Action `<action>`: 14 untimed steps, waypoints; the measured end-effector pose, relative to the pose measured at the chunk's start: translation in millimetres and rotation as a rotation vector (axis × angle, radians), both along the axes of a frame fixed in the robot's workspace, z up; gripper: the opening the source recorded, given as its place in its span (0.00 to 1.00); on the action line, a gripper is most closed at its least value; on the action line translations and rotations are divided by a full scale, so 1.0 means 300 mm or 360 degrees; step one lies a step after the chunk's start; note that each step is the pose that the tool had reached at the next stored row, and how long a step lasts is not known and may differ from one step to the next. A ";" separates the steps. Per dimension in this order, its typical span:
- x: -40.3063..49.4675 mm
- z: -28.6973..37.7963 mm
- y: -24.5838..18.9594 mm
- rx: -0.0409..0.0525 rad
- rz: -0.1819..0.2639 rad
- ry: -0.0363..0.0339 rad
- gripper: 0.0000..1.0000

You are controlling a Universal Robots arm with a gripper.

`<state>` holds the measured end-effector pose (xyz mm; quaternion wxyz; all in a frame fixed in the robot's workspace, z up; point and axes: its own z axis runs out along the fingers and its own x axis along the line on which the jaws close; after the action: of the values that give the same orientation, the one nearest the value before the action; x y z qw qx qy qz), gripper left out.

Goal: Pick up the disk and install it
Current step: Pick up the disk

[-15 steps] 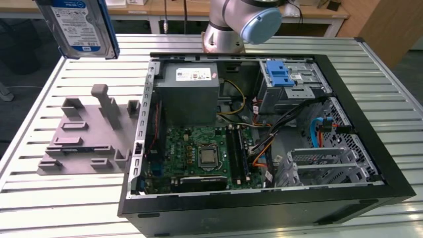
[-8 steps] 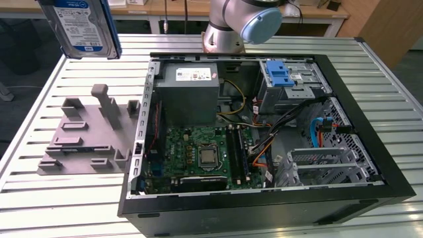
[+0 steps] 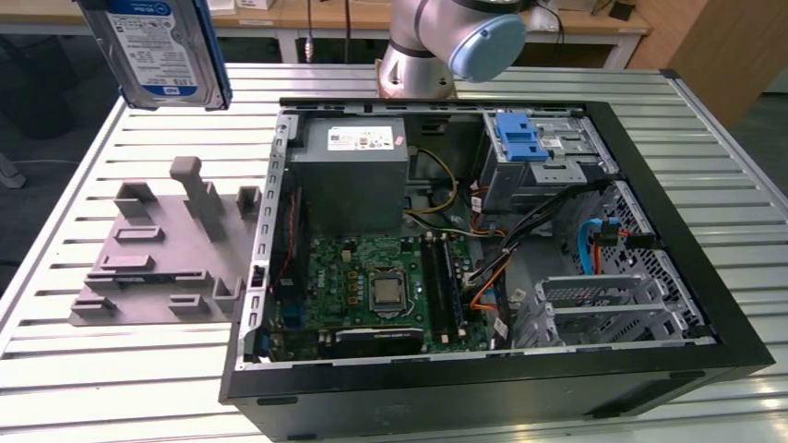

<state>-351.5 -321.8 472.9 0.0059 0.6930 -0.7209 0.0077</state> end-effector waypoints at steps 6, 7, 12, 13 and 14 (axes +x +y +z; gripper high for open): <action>0.018 0.000 0.000 0.0000 0.0000 0.0000 0.36; 0.020 0.000 0.000 0.0000 0.0000 0.0000 0.36; 0.033 0.000 0.000 0.0000 0.0000 0.0000 0.36; 0.035 0.000 0.000 0.0000 0.0000 0.0000 0.36; 0.037 0.000 0.000 0.0000 0.0000 0.0000 0.36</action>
<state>-340.4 -321.8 472.8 0.0059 0.6930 -0.7209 0.0077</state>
